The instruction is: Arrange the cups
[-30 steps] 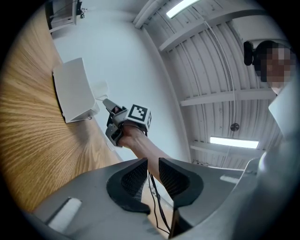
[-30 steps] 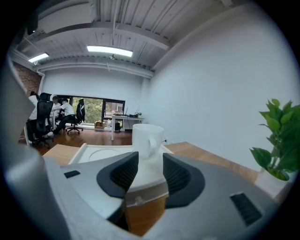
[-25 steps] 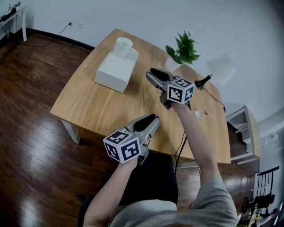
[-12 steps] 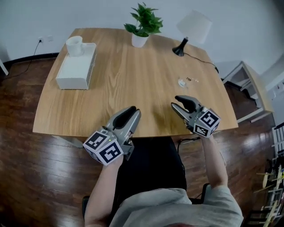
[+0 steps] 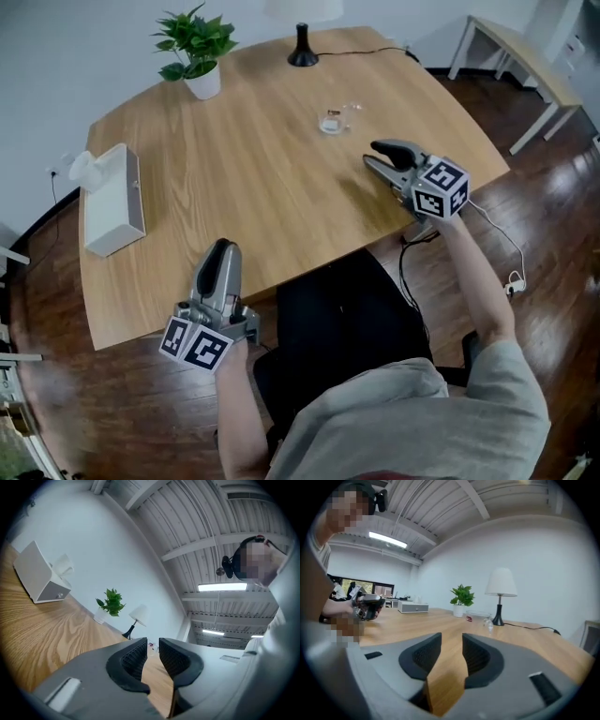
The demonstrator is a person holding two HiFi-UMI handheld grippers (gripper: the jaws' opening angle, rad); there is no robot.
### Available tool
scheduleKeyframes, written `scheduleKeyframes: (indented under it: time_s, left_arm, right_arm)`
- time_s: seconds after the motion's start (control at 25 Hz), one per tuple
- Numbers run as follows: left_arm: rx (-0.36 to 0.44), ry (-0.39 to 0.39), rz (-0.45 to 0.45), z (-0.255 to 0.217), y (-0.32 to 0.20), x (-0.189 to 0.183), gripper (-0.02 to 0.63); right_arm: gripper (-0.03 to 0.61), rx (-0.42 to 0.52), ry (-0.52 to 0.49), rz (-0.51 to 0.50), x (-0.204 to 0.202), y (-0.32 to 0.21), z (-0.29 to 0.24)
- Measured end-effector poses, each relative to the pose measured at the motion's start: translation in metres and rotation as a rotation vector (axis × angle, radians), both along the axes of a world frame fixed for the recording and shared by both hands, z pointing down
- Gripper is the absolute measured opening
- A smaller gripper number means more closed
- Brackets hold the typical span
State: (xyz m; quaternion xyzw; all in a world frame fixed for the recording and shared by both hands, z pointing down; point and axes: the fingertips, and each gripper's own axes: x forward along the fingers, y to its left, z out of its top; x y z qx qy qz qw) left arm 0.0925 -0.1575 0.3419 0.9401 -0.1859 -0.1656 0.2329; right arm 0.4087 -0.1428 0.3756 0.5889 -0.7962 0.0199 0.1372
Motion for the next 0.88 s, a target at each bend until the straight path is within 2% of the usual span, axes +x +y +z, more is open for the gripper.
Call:
scheduleKeyframes:
  time_s: [0.04, 0.24, 0.28, 0.36, 0.52, 0.56, 0.6, 0.72, 0.88]
  left_arm:
    - [0.003, -0.003, 0.001, 0.000, 0.000, 0.000, 0.067]
    - [0.014, -0.018, 0.003, 0.001, 0.003, 0.001, 0.067]
    - [0.014, -0.018, 0.004, 0.001, 0.003, 0.001, 0.067]
    - [0.011, -0.014, 0.006, 0.000, 0.004, 0.001, 0.067]
    - [-0.005, 0.003, 0.012, -0.002, 0.004, 0.001, 0.067]
    - [-0.009, 0.008, 0.014, -0.002, 0.004, 0.001, 0.067]
    - [-0.013, 0.013, 0.015, -0.002, 0.004, 0.001, 0.067]
    - [-0.032, 0.037, 0.016, -0.004, 0.002, 0.000, 0.067]
    - [-0.060, 0.062, 0.033, -0.005, 0.001, -0.001, 0.067]
  right_arm:
    - [0.172, -0.005, 0.022, 0.031, 0.012, -0.006, 0.000]
    - [0.179, -0.052, 0.145, 0.131, 0.066, -0.049, -0.001]
    - [0.196, -0.066, 0.164, 0.138, 0.073, -0.058, 0.000]
    - [0.207, -0.101, 0.176, 0.119, 0.078, -0.075, 0.003]
    - [0.199, -0.140, 0.196, 0.008, 0.066, -0.097, 0.007]
    - [0.156, -0.143, 0.207, -0.017, 0.062, -0.099, 0.006]
    - [0.145, -0.147, 0.215, -0.034, 0.059, -0.101, 0.005]
    - [0.073, -0.163, 0.159, -0.049, 0.051, -0.101, -0.002]
    - [0.066, -0.150, 0.040, -0.052, 0.025, -0.092, -0.009]
